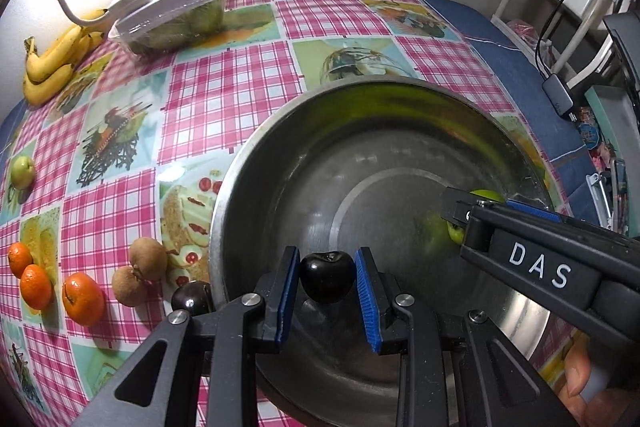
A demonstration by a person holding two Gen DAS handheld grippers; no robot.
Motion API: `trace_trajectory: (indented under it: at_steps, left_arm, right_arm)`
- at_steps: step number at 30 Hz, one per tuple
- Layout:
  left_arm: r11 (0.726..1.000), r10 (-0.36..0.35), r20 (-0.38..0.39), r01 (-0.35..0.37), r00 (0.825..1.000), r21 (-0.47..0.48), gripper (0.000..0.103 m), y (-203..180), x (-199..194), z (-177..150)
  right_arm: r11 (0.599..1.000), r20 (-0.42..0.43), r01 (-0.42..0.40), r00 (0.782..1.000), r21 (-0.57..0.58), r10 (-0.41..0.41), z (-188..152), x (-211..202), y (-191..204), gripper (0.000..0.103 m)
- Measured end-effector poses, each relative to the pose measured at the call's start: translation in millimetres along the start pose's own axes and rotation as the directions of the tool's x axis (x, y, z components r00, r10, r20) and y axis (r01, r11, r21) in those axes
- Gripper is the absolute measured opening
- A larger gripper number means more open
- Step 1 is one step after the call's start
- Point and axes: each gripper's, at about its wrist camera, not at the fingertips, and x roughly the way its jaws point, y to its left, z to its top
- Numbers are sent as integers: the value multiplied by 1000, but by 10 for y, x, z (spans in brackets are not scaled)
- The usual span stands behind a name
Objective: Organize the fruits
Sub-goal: 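Lower the mango into the steel bowl and open the right gripper while the left carries the plum over, then open the left gripper to drop the dark plum into the bowl while the right withdraws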
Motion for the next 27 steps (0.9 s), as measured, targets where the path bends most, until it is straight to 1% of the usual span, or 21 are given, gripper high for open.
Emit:
trace_trajectory:
  at_steps: [12, 14, 17, 18, 19, 21, 25, 27]
  left_arm:
    - [1000, 4, -14, -4, 1000, -7, 33, 30, 15, 21]
    - [1000, 8, -13, -8, 1000, -5, 34, 27, 1, 31]
    - [1000, 1, -10, -1, 1000, -10, 41, 38, -38, 51]
    - [1000, -3, -7, 3, 1000, -11, 47, 40, -59, 60]
    - [1000, -6, -2, 6, 1000, -12, 49, 40, -87, 71]
    - [1000, -10, 13, 10, 1000, -9, 49, 35, -161, 96]
    - [1000, -12, 48, 13, 999, -17, 50, 54, -353, 133]
    - [1000, -12, 62, 14, 998, -27, 51, 81, -439, 150]
  right_arm:
    - [1000, -16, 12, 1000, 6, -12, 15, 7, -3, 60]
    - [1000, -13, 19, 1000, -1, -19, 22, -5, 11, 60]
    - [1000, -4, 24, 1000, -5, -24, 37, -47, 20, 60]
    - [1000, 1, 28, 1000, -8, -28, 44, -73, 25, 60]
    - [999, 7, 31, 1000, -10, -31, 47, -97, 29, 60]
    - [999, 27, 33, 999, -11, -33, 65, -191, 31, 60]
    - [1000, 82, 10, 997, 3, -10, 112, -423, 24, 60]
    - [1000, 107, 16, 994, 0, -15, 120, -531, 34, 60]
